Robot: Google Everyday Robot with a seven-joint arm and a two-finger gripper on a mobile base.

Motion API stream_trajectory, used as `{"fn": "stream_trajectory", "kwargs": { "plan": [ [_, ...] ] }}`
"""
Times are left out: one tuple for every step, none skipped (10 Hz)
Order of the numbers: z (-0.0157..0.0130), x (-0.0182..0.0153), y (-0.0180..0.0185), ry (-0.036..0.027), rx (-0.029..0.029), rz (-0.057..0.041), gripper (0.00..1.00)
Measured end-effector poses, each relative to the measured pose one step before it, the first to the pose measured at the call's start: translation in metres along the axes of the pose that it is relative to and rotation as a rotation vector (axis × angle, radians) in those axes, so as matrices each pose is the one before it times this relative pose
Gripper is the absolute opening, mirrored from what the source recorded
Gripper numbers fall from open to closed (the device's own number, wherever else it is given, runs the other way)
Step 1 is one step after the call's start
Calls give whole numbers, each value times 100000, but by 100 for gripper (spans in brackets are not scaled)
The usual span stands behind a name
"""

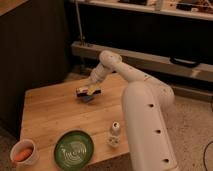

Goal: Place the eraser on the white sponge

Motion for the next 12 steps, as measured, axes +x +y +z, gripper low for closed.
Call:
{"fn": "stream_trajectory", "kwargs": {
  "plan": [
    [102, 50, -282, -610, 495, -328, 0],
    [163, 225, -335, -986, 390, 5, 2],
    [174, 149, -231, -999, 120, 383, 10],
    [190, 153, -91, -553, -29, 247, 18],
    [121, 111, -257, -348, 94, -52, 32],
    [288, -191, -164, 379, -457, -466, 41],
    [479, -399, -137, 315, -916, -621, 51],
    [266, -169, -137, 121, -246, -255, 58],
    [349, -52, 7, 492, -1060, -229, 72],
    [246, -37, 52, 324, -509, -194, 79],
    [288, 0, 27, 66, -387, -12, 80],
    [213, 218, 28, -40, -250, 347, 80]
  ]
}}
